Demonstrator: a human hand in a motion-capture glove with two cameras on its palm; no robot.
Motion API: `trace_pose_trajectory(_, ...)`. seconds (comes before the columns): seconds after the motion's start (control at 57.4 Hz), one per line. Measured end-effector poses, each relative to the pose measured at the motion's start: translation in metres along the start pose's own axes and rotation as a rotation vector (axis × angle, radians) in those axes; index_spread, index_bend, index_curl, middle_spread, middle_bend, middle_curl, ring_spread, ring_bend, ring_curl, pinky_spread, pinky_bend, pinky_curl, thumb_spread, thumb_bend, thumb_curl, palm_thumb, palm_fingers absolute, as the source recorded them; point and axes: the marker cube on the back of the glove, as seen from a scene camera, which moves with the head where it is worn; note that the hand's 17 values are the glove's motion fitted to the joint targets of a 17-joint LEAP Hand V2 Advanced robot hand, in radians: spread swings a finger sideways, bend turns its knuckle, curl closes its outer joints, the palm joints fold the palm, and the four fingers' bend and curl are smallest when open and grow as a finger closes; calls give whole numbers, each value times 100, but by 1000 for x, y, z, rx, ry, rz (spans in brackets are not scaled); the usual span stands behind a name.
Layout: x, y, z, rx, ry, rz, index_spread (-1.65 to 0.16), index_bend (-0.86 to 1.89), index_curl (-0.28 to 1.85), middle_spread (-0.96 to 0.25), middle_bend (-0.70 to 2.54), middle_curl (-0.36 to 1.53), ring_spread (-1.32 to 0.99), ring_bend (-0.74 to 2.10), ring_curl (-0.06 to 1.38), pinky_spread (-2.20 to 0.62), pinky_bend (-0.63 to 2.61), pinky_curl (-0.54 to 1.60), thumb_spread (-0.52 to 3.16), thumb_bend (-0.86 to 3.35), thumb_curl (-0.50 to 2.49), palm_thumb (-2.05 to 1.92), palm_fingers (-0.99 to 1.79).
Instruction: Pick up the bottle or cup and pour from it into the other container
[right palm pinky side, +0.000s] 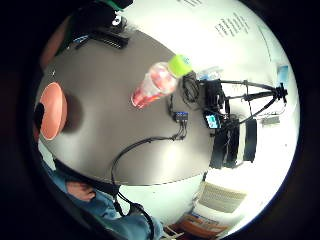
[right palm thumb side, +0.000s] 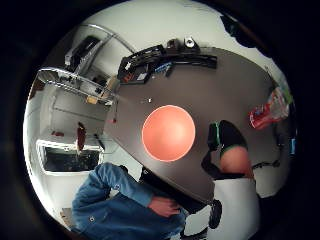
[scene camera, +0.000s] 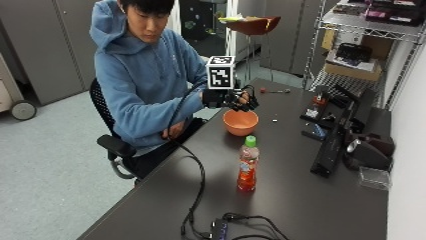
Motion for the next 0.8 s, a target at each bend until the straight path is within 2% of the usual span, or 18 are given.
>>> trace_pose_trajectory(0.105,-4,-7,2,-25,1,-4,-18,28,18,3,26,14,7,26,13,18,26,14,53,39,21,72,51)
trace_pose_trajectory(0.262,-6,-14,8,-51,-11,9,-22,23,25,4,24,20,9,24,17,22,24,19,73,31,29,78,50)
trace_pose_trajectory(0.54,-3,-16,16,-69,-22,33,-24,18,32,4,19,27,10,21,21,24,19,25,86,18,38,85,50)
trace_pose_trajectory(0.802,15,7,5,-11,1,42,-25,17,34,5,19,31,10,21,25,24,19,28,89,8,44,90,49)
